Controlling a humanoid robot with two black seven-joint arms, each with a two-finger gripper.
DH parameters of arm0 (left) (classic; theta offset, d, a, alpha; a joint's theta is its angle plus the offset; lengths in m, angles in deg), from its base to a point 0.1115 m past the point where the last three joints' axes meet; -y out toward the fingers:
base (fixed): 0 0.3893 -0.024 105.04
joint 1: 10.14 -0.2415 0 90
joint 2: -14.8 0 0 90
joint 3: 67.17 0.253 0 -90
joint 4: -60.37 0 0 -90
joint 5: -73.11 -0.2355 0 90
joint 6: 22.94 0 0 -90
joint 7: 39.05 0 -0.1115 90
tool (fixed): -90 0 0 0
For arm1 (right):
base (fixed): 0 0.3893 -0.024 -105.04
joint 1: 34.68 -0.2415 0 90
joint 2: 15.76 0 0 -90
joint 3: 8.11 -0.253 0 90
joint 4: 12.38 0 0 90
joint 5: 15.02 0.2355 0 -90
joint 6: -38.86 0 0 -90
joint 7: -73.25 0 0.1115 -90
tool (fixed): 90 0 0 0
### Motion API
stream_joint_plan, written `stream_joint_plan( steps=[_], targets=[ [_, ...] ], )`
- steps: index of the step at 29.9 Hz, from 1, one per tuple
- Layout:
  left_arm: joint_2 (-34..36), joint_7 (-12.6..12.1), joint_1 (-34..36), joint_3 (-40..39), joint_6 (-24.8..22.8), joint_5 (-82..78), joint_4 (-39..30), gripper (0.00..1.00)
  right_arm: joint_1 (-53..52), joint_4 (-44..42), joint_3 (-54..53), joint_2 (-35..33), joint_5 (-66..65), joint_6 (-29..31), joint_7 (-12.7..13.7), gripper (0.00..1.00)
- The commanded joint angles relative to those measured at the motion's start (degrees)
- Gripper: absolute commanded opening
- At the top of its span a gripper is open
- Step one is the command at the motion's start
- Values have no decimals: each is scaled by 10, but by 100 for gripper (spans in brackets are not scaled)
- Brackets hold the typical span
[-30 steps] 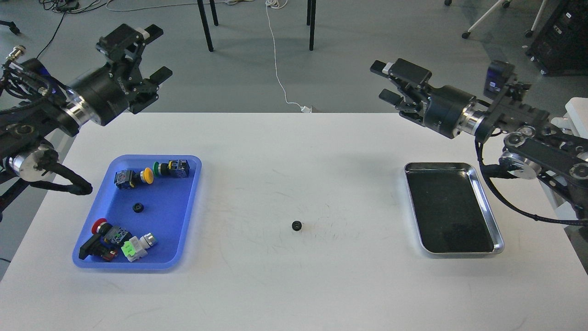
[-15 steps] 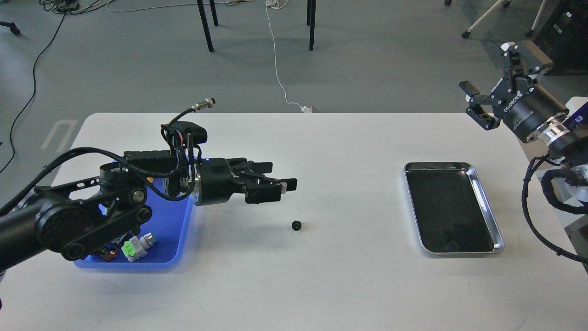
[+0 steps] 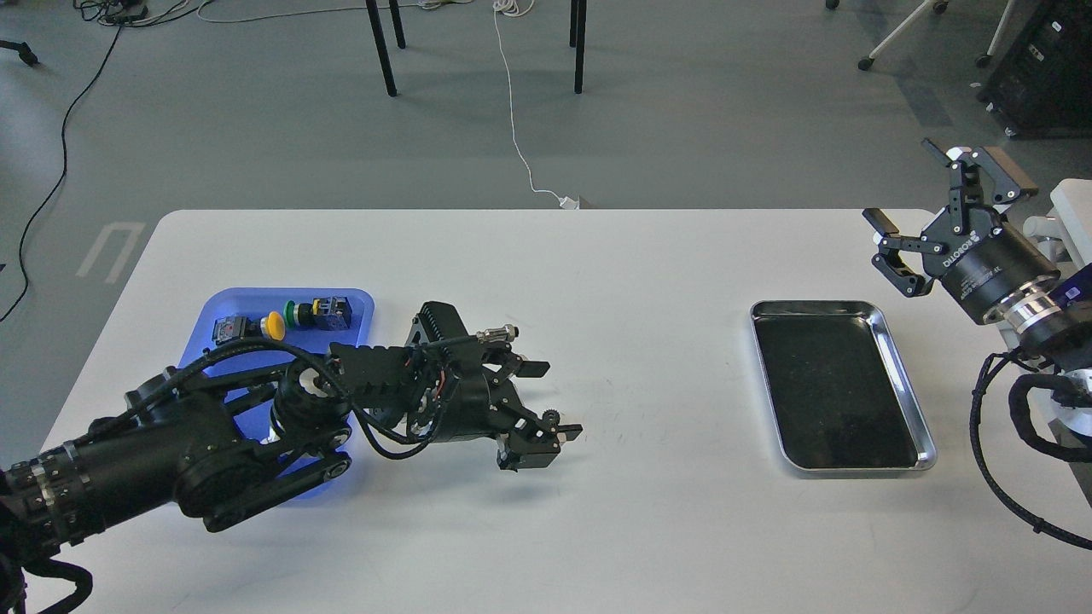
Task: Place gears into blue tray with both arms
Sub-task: 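Lower the left gripper onto the second ring and grasp it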
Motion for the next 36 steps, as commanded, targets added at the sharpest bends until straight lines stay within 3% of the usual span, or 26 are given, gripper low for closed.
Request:
stream_joint_plan(
  steps=[1, 11, 17, 24, 36],
  targets=[
    [-24, 1, -3, 2, 34, 0, 65, 78, 0, 0, -3, 1, -1, 0, 0, 96],
    [-39, 1, -6, 21, 44, 0, 87, 58, -1, 0, -22, 0, -1, 2, 0, 96],
    [-47, -1, -14, 23, 46, 0, 89, 58, -7, 0, -21, 0, -2, 2, 0, 96],
    [-41, 2, -15, 27, 46, 0, 90, 47, -10, 1, -21, 2, -3, 3, 0, 96],
    [-41, 0, -23, 25, 46, 0, 104, 46, -11, 3, -20, 5, -3, 3, 0, 96]
  ],
)
